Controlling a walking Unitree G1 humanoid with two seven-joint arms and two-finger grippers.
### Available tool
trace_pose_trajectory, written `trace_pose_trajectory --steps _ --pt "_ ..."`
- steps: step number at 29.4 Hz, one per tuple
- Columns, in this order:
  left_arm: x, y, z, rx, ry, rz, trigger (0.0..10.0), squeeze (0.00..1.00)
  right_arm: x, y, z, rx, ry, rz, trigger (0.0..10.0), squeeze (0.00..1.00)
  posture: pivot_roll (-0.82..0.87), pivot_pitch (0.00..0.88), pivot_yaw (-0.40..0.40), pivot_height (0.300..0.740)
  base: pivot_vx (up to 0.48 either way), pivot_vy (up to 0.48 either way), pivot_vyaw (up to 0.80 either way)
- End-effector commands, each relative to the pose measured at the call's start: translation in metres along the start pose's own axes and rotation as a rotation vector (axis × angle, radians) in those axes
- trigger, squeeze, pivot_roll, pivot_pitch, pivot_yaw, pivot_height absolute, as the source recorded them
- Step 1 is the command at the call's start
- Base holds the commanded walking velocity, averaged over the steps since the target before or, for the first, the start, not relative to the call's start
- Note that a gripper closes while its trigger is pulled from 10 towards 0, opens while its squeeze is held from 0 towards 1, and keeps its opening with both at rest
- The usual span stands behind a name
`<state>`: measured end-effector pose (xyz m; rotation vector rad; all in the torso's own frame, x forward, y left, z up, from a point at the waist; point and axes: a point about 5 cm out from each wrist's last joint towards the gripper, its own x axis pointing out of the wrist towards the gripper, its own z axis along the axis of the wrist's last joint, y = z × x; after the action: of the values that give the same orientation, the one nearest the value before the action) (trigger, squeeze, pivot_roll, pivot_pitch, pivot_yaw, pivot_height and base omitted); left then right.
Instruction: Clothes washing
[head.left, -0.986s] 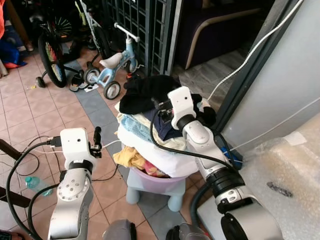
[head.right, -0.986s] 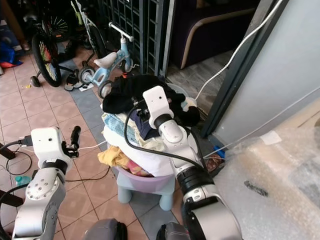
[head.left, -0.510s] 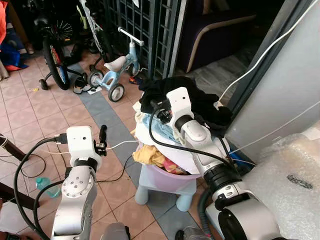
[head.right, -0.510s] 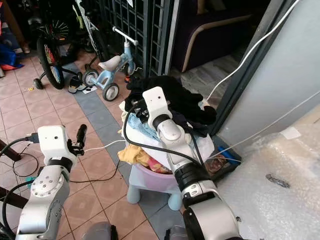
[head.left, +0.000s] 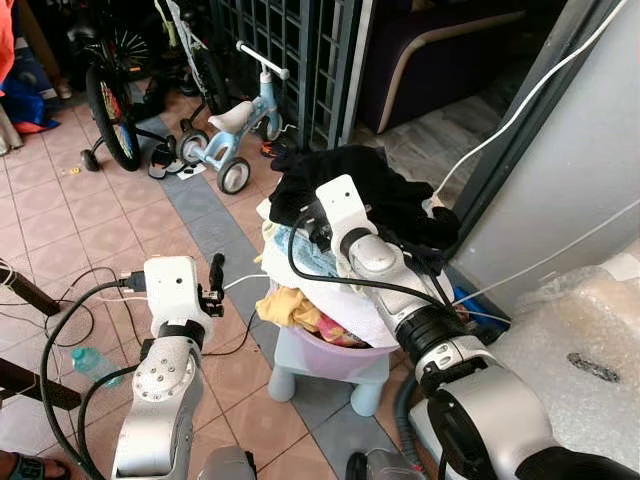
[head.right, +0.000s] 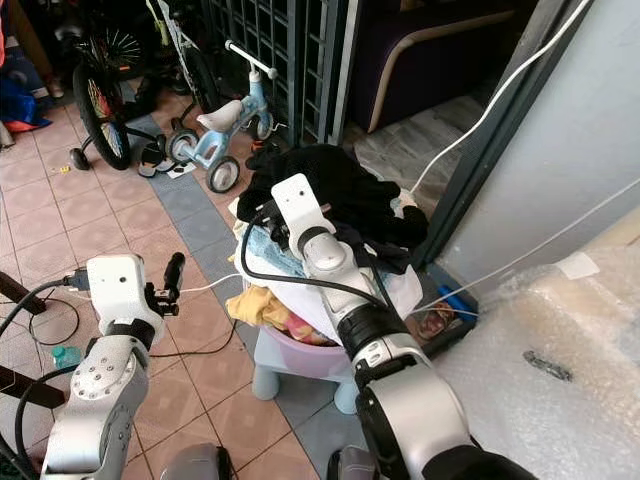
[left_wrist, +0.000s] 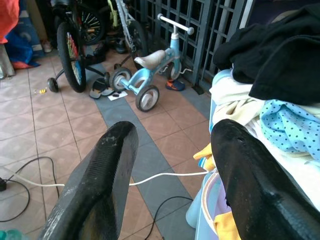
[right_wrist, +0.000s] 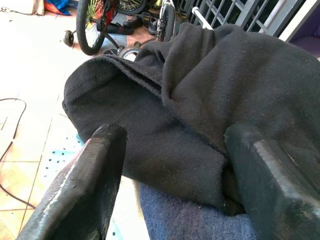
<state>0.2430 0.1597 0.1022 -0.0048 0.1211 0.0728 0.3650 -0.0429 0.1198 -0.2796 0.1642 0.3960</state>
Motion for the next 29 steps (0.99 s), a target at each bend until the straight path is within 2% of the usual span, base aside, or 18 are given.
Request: trace_pose_trajectory --steps 1,5,7,16,20,23,26,29 --pt "-0.002 -0.001 0.0 0.009 0.003 -0.003 10.0 0.0 0.0 -0.001 -0.008 0.011 0.045 -0.009 0.0 0.0 0.11 0.054 -0.064 0.74 0.0 0.0 0.0" --pt "0.002 -0.004 0.0 0.008 0.007 -0.011 10.0 0.0 -0.002 -0.007 -0.016 -0.006 0.068 -0.038 0.0 0.0 0.1 0.052 -0.061 0.74 0.0 0.0 0.0" --pt "0.003 -0.005 0.0 0.009 0.008 -0.015 10.0 0.0 -0.004 -0.01 -0.019 -0.046 0.069 -0.052 0.0 0.0 0.09 0.052 -0.058 0.74 0.0 0.0 0.0" --pt "0.006 -0.005 0.0 0.013 0.011 -0.019 10.0 0.0 -0.007 -0.01 -0.023 -0.063 0.056 -0.081 0.0 0.0 0.09 0.052 -0.051 0.74 0.0 0.0 0.0" --pt "0.007 -0.005 0.001 0.014 0.01 -0.019 10.0 0.0 -0.007 -0.01 -0.023 -0.114 0.046 -0.089 0.0 0.0 0.09 0.052 -0.051 0.74 0.0 0.0 0.0" --pt "0.007 -0.004 0.001 0.017 0.009 -0.014 10.0 0.0 -0.007 -0.012 -0.021 -0.227 0.017 -0.098 0.0 0.0 0.09 0.051 -0.053 0.74 0.0 0.0 0.0" --pt "0.008 -0.005 0.001 0.017 0.01 -0.013 10.0 0.0 -0.007 -0.012 -0.02 -0.273 0.0 -0.093 0.0 0.0 0.09 0.051 -0.053 0.74 0.0 0.0 0.0" --pt "0.008 -0.006 0.001 0.016 0.01 -0.015 10.0 0.0 -0.008 -0.012 -0.02 -0.258 0.0 -0.096 0.0 0.0 0.09 0.052 -0.053 0.74 0.0 0.0 0.0"
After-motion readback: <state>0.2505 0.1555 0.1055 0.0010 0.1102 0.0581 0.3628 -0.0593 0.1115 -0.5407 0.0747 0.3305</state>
